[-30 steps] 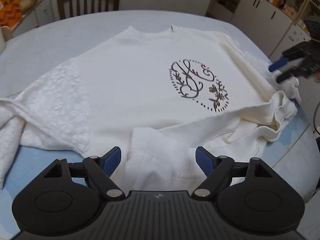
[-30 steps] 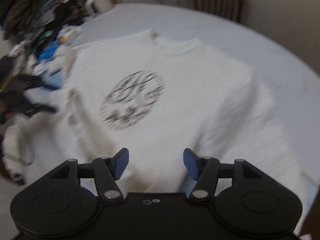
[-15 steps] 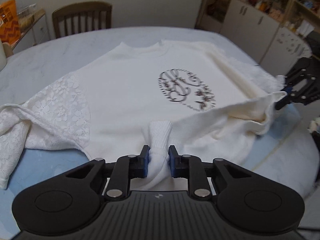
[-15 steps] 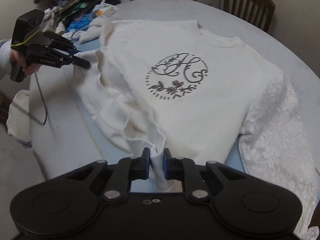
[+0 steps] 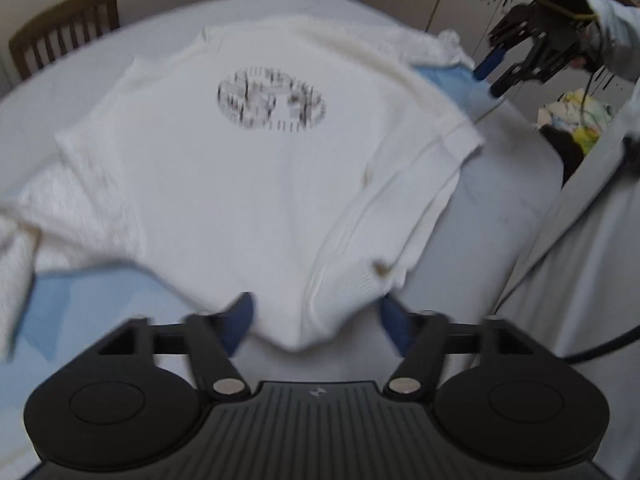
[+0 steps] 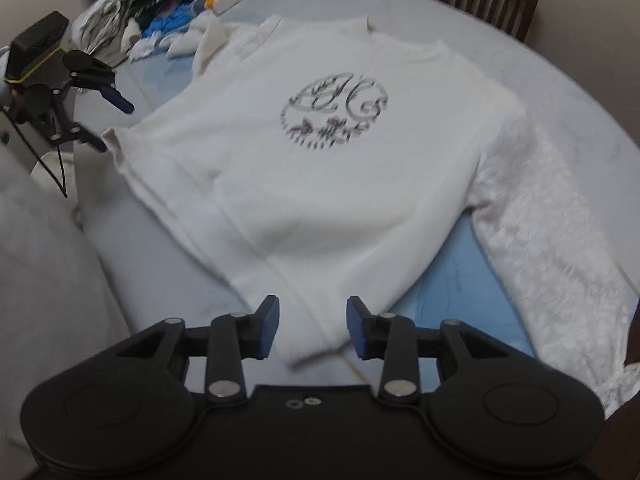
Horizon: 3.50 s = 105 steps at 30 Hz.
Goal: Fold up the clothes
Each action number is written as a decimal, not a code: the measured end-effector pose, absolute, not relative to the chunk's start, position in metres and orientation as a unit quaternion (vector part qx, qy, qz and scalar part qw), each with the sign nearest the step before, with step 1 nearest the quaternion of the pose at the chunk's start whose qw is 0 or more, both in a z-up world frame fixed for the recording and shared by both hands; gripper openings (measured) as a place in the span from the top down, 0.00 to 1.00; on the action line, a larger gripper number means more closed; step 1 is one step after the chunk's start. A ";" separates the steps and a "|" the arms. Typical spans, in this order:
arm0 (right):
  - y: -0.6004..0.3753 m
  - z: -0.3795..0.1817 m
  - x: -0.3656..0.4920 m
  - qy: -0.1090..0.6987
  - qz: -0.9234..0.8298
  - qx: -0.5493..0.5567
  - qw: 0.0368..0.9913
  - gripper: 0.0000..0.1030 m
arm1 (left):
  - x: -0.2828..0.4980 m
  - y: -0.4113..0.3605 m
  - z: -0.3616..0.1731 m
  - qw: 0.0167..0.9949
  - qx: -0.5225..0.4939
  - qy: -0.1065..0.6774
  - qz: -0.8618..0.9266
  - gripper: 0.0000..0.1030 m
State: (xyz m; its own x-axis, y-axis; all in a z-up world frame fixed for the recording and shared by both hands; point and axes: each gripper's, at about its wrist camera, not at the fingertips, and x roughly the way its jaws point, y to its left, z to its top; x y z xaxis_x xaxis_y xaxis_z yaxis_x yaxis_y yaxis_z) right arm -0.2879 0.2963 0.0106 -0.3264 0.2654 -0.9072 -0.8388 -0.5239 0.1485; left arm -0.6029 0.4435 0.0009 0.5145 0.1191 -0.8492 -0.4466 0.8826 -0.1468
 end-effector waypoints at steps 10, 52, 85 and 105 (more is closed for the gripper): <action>0.345 -0.023 -0.358 0.273 0.756 -0.437 0.403 0.00 | -0.558 0.437 -0.047 0.849 -0.218 0.459 0.147 0.50; 0.304 -0.070 -0.356 0.331 0.680 -0.465 0.461 0.00 | -0.725 0.683 -0.066 0.516 -0.526 0.329 0.591 0.20; 0.325 -0.072 -0.366 0.357 0.653 -0.483 0.462 0.00 | -0.866 0.391 -0.069 0.561 -0.457 0.057 0.688 0.23; 0.321 -0.077 -0.372 0.363 0.643 -0.418 0.529 0.00 | -0.842 0.459 -0.078 0.523 -0.360 0.221 0.740 0.83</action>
